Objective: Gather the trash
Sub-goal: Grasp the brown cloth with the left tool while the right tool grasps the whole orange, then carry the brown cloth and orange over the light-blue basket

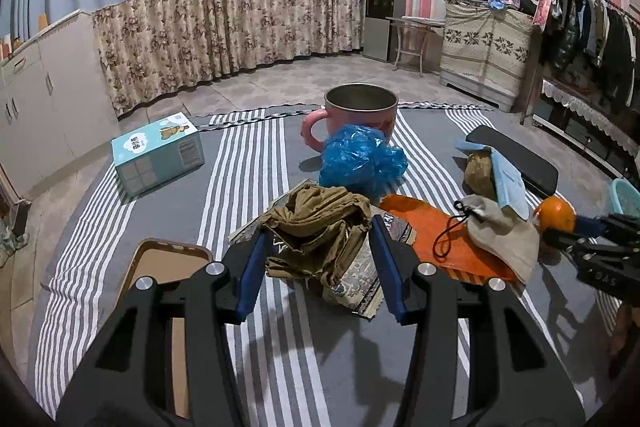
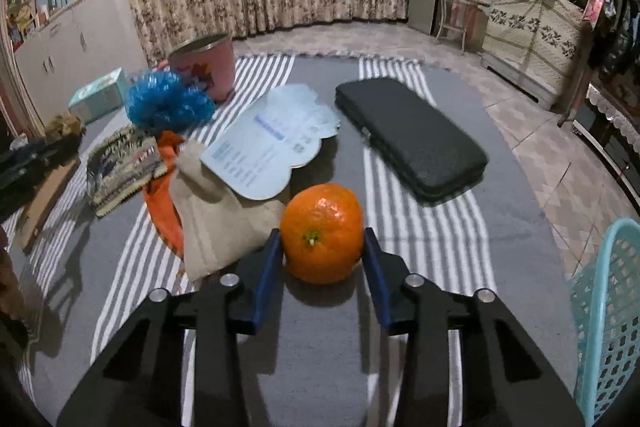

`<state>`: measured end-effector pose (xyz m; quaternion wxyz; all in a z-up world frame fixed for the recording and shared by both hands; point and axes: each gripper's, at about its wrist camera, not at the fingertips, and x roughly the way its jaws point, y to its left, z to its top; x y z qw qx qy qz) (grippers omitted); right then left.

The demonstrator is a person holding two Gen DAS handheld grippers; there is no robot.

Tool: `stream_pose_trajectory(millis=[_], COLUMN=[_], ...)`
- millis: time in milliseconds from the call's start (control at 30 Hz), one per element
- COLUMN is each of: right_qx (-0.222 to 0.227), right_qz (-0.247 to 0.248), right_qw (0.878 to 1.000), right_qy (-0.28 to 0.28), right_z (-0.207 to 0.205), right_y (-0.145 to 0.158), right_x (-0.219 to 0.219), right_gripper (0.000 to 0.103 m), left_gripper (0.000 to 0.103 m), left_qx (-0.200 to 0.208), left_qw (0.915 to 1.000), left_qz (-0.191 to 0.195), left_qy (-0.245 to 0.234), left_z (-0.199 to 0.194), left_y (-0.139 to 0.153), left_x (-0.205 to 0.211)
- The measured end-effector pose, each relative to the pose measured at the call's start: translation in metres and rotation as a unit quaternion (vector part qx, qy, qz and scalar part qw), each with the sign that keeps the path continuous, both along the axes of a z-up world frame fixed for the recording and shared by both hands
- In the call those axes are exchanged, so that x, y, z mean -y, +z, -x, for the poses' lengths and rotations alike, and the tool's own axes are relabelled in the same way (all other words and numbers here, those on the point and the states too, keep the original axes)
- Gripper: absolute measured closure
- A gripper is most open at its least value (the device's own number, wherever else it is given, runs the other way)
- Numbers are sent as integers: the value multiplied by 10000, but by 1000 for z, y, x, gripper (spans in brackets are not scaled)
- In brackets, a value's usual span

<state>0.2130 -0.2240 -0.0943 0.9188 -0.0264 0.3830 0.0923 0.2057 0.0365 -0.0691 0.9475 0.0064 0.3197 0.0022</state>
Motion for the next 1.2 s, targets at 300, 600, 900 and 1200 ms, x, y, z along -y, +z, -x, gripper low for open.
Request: stream_pose_trajectory(millis=[300,600,900,1200], right_qx=[774,1250,1313,1170], right_qz=[-73,-52,43,-213], right_qw=[9963,9861,9747,9605], right_qy=[-376,-1090,-1806,-2517], right_z=[39,84,115,126], right_y=[47,76,78,66], right_x=[49,143,235,304], right_gripper=[64,64,64,64], left_gripper=[55,55,55,55], left_qx=[224,444,609,658], left_qw=[9995,9966,9888,9752], left_qz=[13,-40,54,-39], left_qy=[-206,-692,-1363,-2113], left_z=[11,17,22,34], left_y=[31,48,56,48], left_x=[36,112,213,305])
